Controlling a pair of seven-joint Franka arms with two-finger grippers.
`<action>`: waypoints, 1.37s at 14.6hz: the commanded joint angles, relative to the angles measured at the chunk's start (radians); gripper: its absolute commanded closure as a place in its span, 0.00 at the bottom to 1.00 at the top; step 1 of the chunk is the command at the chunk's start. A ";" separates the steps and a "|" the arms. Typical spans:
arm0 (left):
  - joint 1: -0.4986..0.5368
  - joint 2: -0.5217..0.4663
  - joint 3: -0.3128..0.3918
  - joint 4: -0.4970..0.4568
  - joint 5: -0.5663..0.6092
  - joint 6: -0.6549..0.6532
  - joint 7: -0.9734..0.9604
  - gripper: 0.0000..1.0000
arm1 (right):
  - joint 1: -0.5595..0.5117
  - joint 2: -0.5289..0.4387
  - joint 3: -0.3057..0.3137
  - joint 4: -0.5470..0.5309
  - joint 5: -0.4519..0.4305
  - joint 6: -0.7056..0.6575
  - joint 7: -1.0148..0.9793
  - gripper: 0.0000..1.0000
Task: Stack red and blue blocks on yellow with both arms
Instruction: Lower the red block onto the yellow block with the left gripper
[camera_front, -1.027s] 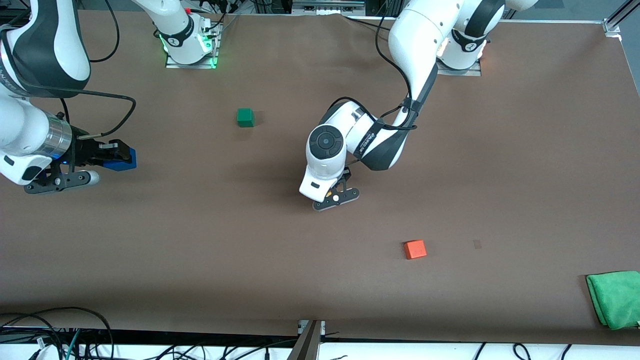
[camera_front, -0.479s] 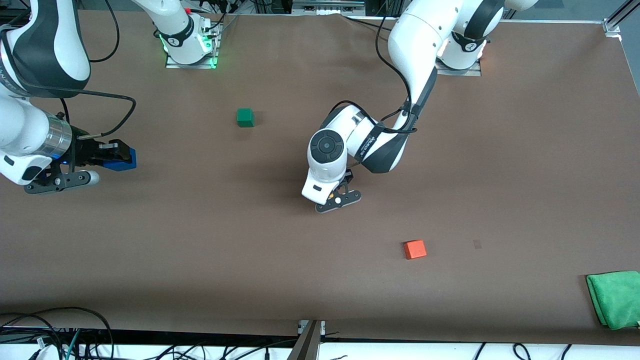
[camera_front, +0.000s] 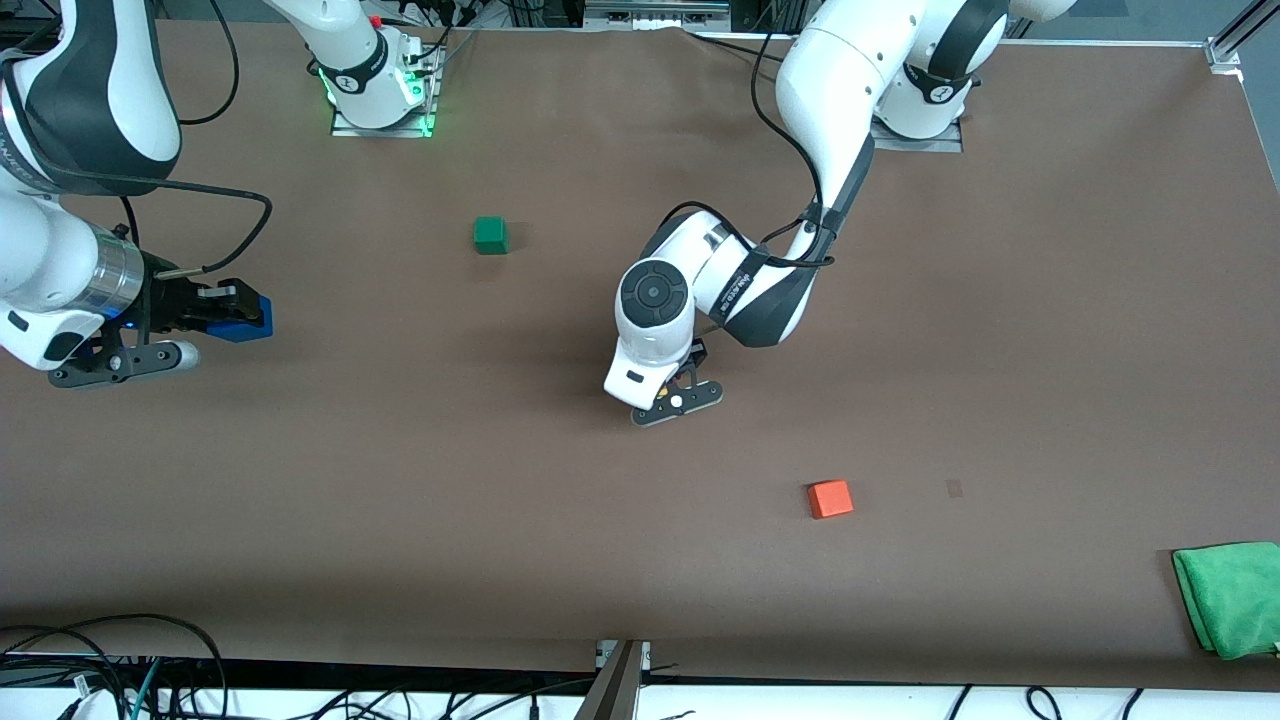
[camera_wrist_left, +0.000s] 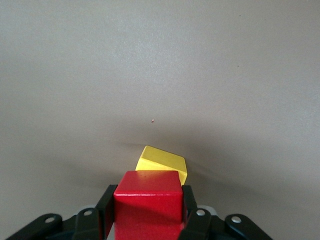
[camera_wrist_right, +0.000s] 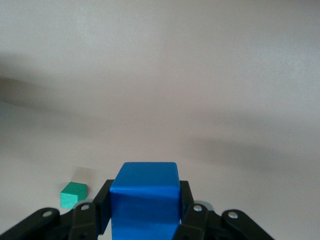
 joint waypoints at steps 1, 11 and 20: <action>-0.001 0.016 0.002 0.031 0.032 -0.021 -0.006 0.76 | 0.002 0.005 -0.003 0.021 0.017 -0.018 0.006 0.66; -0.013 0.020 0.008 0.029 0.053 -0.021 -0.034 0.00 | 0.049 0.002 0.001 0.031 0.015 -0.023 0.081 0.66; -0.052 -0.111 -0.012 0.111 -0.002 -0.305 -0.062 0.00 | 0.049 0.002 0.001 0.031 0.017 -0.023 0.083 0.66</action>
